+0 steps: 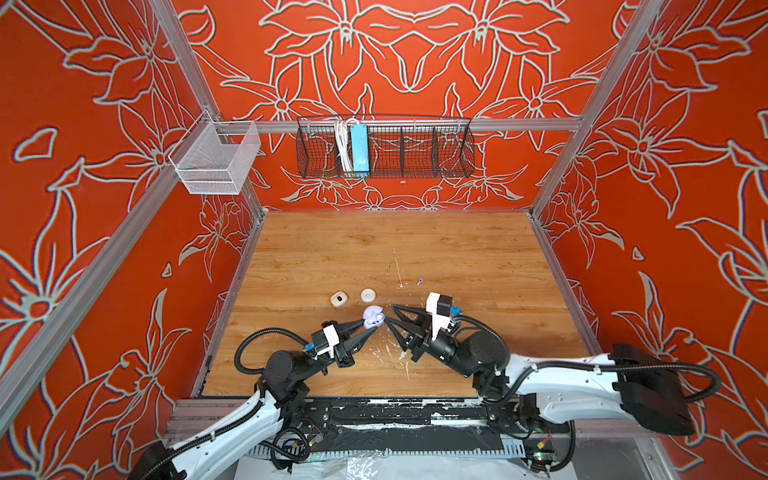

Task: Insert the wireless bluetooth earbuds into the charging case
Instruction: 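Open the right gripper and draw it back from the case, then swing the right gripper over the remaining lilac earbud and lower it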

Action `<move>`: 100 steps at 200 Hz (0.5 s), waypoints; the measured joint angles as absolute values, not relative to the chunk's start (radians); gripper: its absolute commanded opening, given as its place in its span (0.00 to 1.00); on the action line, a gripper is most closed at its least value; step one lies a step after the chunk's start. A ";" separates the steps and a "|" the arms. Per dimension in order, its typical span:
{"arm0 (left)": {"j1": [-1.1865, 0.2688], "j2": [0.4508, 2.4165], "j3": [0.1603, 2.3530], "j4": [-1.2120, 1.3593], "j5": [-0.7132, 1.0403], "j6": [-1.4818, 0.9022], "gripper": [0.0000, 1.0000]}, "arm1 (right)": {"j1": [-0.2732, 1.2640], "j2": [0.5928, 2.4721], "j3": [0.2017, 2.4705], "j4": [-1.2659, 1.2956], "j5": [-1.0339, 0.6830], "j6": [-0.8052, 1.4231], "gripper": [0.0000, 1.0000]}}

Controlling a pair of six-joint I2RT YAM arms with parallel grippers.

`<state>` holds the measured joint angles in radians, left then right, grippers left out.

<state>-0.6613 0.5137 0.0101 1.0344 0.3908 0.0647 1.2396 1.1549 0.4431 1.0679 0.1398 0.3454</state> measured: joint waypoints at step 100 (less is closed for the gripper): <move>-0.662 0.585 0.037 0.920 0.266 0.097 0.00 | 0.783 1.150 0.917 -0.088 0.332 0.571 0.66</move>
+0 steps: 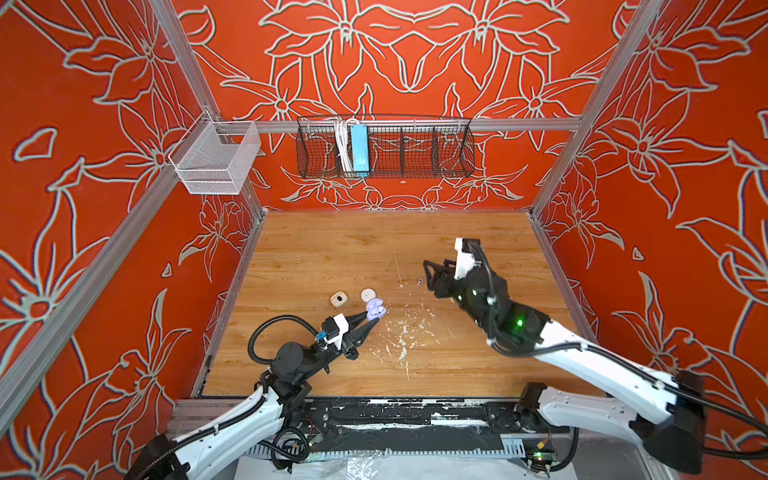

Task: Insert the wireless bluetooth earbuds into the charging case
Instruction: 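Swing the right gripper over the remaining lilac earbud and lower it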

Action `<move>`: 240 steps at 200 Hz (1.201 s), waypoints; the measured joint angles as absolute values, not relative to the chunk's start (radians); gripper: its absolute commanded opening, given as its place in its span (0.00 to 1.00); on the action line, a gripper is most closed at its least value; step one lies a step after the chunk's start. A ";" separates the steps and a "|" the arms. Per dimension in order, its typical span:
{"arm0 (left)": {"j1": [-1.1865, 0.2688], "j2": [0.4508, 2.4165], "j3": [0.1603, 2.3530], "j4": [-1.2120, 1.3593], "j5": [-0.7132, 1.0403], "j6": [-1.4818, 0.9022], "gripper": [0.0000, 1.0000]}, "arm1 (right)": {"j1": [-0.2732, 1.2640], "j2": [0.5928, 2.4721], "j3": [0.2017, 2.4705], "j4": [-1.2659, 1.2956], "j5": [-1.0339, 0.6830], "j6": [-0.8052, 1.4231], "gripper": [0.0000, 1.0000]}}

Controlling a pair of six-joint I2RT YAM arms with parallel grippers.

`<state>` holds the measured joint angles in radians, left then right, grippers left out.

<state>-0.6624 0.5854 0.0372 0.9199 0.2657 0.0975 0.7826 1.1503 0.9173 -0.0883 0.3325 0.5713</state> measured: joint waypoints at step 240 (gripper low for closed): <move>-0.662 0.576 0.070 0.808 0.313 0.170 0.00 | 0.541 2.105 1.543 -0.565 -0.003 0.532 0.50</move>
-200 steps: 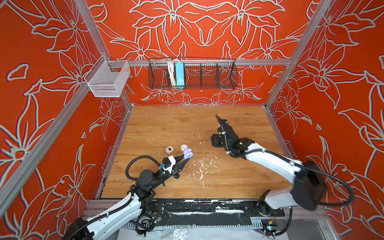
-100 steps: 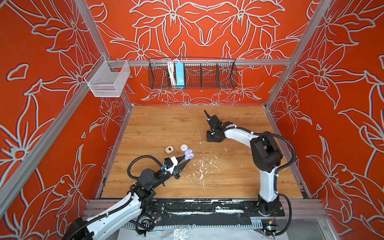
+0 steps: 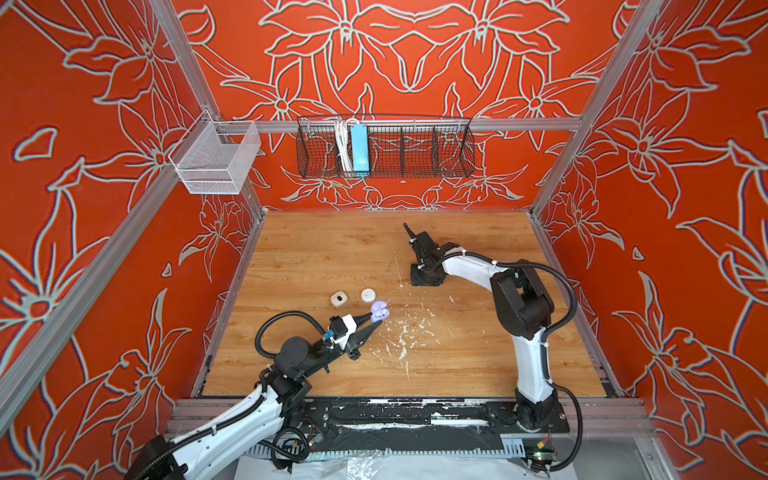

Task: Insert the wireless bluetooth earbuds into the charging case
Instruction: 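Swing the right gripper over the remaining lilac earbud and lower it, then close the right gripper on the lilac earbud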

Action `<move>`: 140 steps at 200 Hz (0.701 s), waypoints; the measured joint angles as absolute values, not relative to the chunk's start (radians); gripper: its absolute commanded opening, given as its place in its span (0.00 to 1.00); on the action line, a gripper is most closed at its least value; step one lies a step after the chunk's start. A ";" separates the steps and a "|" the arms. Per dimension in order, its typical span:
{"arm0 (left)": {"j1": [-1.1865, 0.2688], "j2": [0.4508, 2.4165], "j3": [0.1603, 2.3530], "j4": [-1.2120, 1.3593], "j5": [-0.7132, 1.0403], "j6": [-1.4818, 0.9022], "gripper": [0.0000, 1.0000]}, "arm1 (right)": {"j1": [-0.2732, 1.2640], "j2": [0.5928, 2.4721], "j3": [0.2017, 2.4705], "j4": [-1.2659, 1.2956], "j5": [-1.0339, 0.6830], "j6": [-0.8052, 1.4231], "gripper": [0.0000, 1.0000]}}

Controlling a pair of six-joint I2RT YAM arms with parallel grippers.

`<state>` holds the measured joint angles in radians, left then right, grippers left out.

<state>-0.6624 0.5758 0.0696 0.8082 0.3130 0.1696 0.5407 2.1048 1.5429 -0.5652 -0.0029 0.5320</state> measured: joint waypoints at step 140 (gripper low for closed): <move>-0.662 0.562 0.071 0.807 0.328 0.179 0.00 | 0.594 2.173 1.644 -0.642 0.110 0.509 0.43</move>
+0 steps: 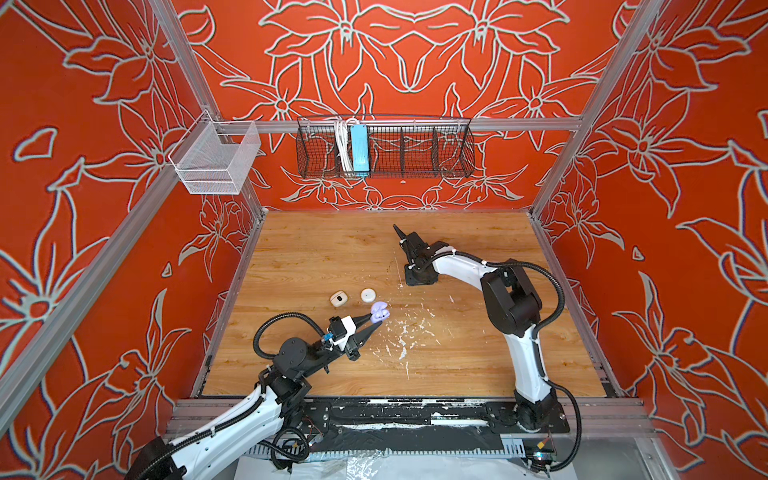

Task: Insert the wireless bluetooth earbuds into the charging case
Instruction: 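Close the right gripper on the lilac earbud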

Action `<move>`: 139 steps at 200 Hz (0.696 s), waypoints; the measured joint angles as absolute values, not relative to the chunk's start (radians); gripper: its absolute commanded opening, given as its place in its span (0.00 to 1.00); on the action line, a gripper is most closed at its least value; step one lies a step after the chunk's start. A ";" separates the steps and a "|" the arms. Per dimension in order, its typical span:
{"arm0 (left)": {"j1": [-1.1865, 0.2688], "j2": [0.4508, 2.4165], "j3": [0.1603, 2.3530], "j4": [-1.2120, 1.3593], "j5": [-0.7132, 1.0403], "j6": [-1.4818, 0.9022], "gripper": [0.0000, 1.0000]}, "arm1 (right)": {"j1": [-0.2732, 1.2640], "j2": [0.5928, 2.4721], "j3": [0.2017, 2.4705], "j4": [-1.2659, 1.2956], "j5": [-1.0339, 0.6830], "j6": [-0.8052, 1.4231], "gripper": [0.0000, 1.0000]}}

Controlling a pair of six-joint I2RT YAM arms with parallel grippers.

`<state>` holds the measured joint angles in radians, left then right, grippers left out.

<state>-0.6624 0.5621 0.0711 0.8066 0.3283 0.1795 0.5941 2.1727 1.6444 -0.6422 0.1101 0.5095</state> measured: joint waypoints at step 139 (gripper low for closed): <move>-0.662 0.554 0.071 0.805 0.338 0.180 0.00 | 0.617 2.192 1.673 -0.659 0.162 0.500 0.34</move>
